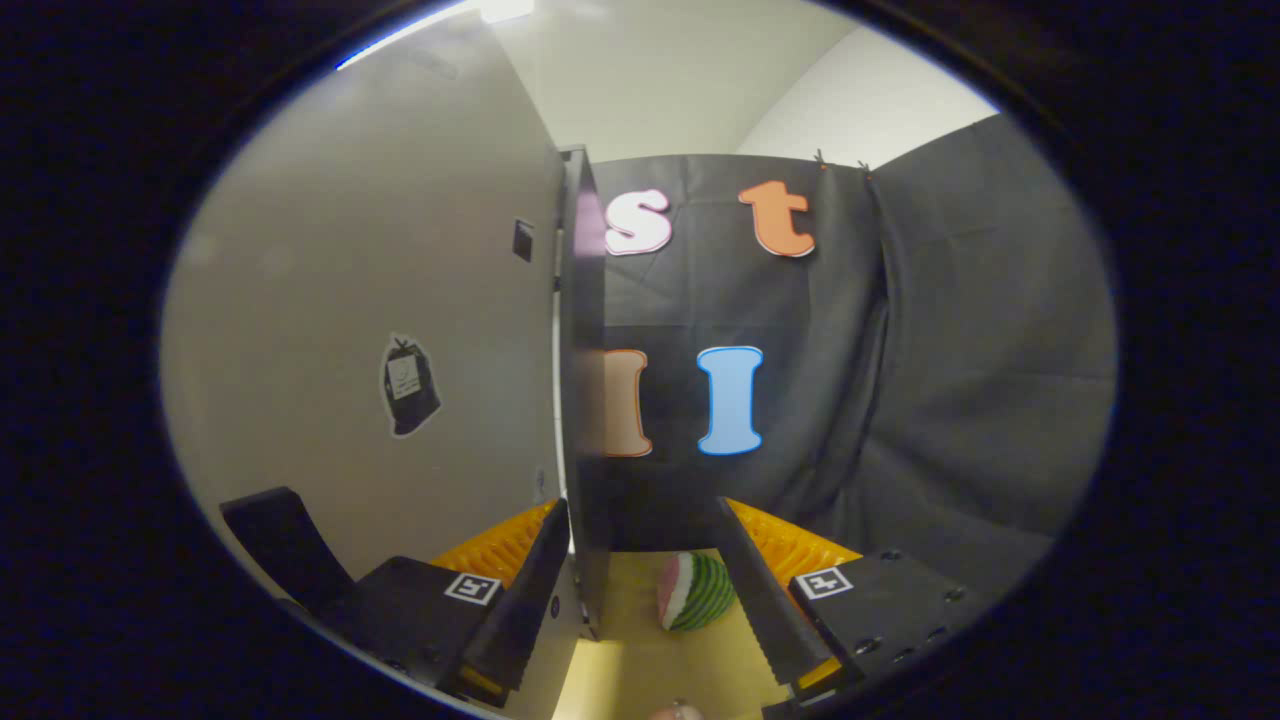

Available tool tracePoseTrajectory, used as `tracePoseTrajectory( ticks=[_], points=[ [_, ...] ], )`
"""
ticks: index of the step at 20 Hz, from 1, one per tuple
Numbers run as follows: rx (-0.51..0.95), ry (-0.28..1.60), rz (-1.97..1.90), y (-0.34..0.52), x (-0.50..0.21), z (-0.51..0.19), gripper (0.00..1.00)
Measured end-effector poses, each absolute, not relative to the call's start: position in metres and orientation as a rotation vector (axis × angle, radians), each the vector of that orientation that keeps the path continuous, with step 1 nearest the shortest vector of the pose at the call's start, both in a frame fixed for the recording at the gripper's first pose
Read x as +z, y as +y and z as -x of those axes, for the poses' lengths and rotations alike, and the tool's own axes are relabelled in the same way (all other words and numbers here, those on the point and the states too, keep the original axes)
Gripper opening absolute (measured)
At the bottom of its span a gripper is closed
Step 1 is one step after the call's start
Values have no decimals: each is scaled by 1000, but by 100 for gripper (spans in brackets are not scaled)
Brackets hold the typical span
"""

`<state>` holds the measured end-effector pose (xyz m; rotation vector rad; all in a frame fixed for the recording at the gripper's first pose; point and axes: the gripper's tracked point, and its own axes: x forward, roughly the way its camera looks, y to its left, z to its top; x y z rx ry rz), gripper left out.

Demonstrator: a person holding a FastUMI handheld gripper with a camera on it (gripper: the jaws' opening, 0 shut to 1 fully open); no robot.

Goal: Open the shoe cabinet door, grab the shoes and put them into the shoe cabinet, then close the shoe cabinet door.

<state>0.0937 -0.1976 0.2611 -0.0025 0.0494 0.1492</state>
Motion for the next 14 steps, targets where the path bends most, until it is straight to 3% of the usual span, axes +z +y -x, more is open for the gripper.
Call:
tracePoseTrajectory(
  ticks=[14],
  points=[
    [196, -5, -35, -11, 259, -83, 92]
  ],
)
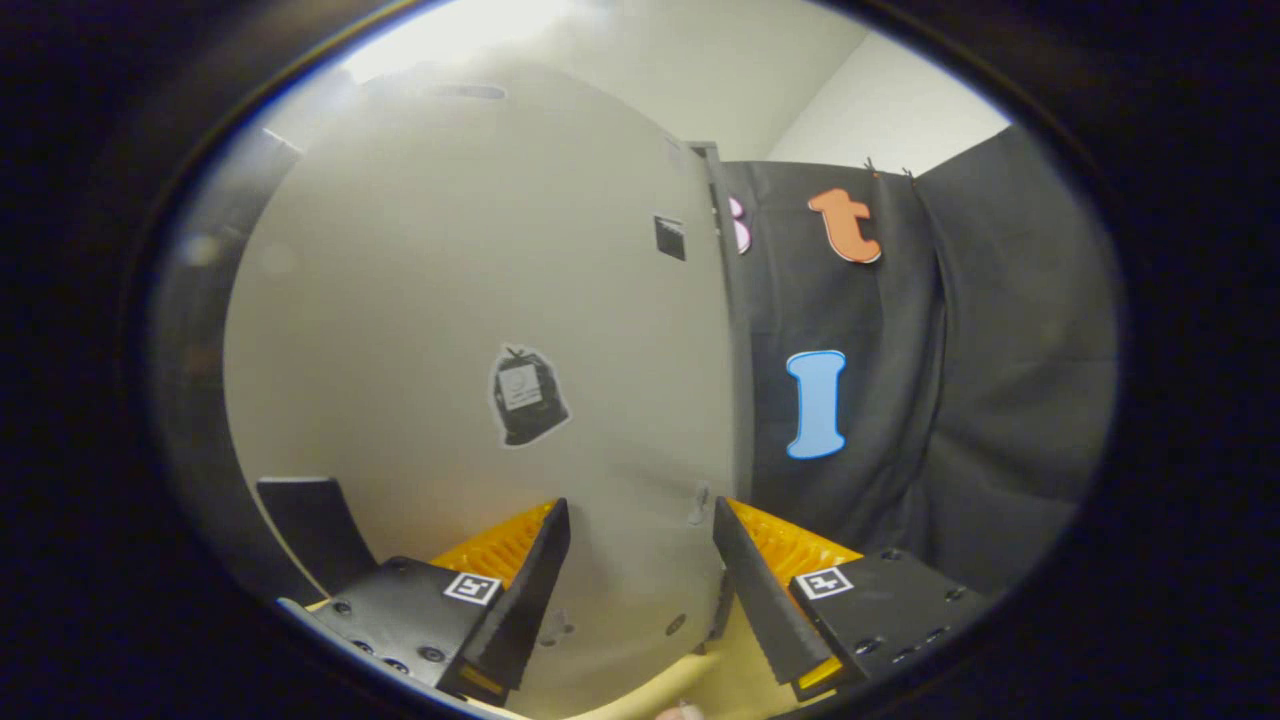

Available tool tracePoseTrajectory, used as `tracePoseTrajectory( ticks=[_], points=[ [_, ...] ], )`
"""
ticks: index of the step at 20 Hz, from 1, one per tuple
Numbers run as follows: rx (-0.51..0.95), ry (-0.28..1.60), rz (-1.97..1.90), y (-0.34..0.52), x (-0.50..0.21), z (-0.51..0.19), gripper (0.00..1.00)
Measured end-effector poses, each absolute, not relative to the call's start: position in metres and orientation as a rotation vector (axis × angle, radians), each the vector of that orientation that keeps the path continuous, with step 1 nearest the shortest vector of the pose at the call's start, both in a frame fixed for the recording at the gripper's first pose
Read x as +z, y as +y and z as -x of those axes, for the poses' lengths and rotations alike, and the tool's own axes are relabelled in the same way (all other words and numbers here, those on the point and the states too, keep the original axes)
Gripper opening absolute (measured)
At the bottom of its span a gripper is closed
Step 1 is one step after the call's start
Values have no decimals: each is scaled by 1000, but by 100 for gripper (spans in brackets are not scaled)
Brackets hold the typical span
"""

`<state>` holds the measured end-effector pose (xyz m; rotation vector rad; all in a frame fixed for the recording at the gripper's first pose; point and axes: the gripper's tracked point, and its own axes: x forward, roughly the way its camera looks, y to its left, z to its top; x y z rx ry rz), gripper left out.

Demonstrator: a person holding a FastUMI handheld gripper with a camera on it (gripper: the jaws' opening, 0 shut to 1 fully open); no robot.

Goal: Open the shoe cabinet door, grab the shoes and put them into the shoe cabinet, then close the shoe cabinet door.

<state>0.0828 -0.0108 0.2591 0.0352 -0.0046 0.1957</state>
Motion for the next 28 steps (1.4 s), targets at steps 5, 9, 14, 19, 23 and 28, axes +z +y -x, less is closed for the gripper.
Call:
tracePoseTrajectory(
  ticks=[5, 9, 14, 19, 23, 28],
  points=[
    [243, -4, -18, 58, 253, -111, 94],
    [250, 14, -59, 80, 246, -139, 94],
    [247, 12, -18, 95, 248, -160, 94],
    [228, 26, -18, 105, 245, -186, 94],
    [223, 47, -47, 108, 244, -198, 94],
    [192, 46, -14, 112, 241, -206, 94]
  ],
)
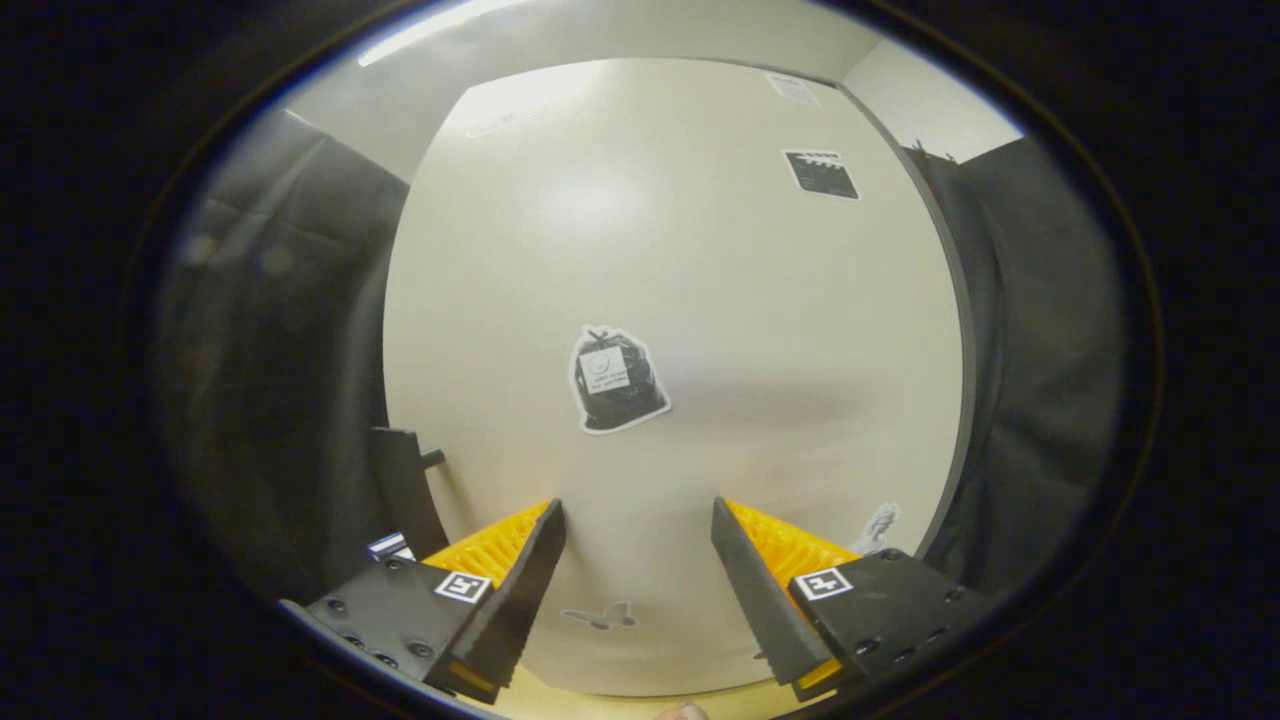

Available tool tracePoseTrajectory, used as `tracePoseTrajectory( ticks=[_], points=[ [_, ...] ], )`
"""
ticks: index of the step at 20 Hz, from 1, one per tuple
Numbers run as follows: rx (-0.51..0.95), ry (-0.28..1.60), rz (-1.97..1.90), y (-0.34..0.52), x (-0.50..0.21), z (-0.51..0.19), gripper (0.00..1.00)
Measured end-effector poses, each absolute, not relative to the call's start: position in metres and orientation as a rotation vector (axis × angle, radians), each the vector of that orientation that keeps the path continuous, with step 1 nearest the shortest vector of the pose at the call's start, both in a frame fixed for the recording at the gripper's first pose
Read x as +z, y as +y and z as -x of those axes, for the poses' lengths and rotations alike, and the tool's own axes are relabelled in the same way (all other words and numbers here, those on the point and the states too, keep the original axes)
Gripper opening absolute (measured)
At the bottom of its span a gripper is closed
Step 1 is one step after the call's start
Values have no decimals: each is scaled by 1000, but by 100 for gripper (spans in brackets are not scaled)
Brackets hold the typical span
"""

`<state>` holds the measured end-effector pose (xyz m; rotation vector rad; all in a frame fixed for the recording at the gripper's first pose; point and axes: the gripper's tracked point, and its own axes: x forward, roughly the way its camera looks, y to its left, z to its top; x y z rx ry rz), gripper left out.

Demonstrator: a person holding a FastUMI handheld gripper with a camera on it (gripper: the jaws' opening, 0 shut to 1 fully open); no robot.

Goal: Open the shoe cabinet door, grab the shoes and put them into the shoe cabinet, then close the shoe cabinet door.

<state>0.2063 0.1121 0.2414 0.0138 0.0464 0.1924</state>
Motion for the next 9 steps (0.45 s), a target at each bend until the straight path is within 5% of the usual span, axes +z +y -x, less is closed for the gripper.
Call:
tracePoseTrajectory(
  ticks=[9],
  points=[
    [152, 27, -24, 113, 239, -205, 94]
  ],
)
